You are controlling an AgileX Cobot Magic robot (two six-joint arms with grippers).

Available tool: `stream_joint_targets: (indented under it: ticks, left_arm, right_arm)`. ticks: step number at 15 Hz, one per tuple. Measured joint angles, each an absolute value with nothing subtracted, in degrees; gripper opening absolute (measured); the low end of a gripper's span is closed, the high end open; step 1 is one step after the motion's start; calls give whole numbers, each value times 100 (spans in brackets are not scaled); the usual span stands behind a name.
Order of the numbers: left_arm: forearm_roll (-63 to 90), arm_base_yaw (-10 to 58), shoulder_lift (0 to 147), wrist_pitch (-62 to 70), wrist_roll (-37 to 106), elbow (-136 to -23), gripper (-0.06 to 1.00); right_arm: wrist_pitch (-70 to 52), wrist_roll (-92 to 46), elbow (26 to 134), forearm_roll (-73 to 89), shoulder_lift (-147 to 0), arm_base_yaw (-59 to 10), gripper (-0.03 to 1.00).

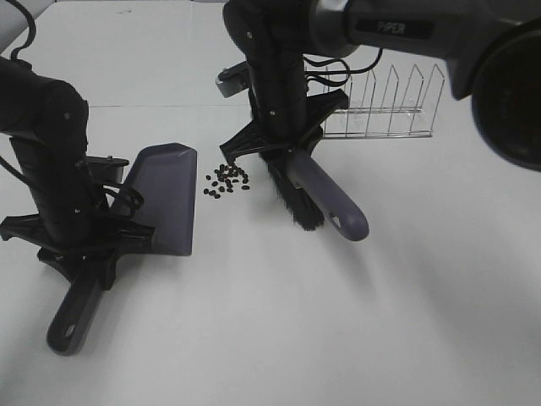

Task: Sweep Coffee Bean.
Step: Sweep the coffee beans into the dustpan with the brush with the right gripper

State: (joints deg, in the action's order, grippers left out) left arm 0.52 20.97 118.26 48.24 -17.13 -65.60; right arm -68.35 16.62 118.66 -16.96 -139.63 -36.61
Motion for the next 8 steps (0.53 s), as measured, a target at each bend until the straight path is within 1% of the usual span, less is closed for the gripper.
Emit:
stream_joint_targets:
  ticks: [3, 4, 8]
  left_arm:
    - [52, 2097, 11826, 4813, -1713, -6560, 35]
    - [52, 2097, 11826, 4813, -1713, -6560, 35]
    - [52, 2097, 11826, 4813, -1713, -6560, 35]
  right_arm:
    - [-6979, 1255, 12708, -1301, -14524, -3873, 31]
    - [-6979, 1100, 13086, -900, -14714, -4091, 31]
    - [-6979, 997, 13505, -201, -14811, -4469, 31]
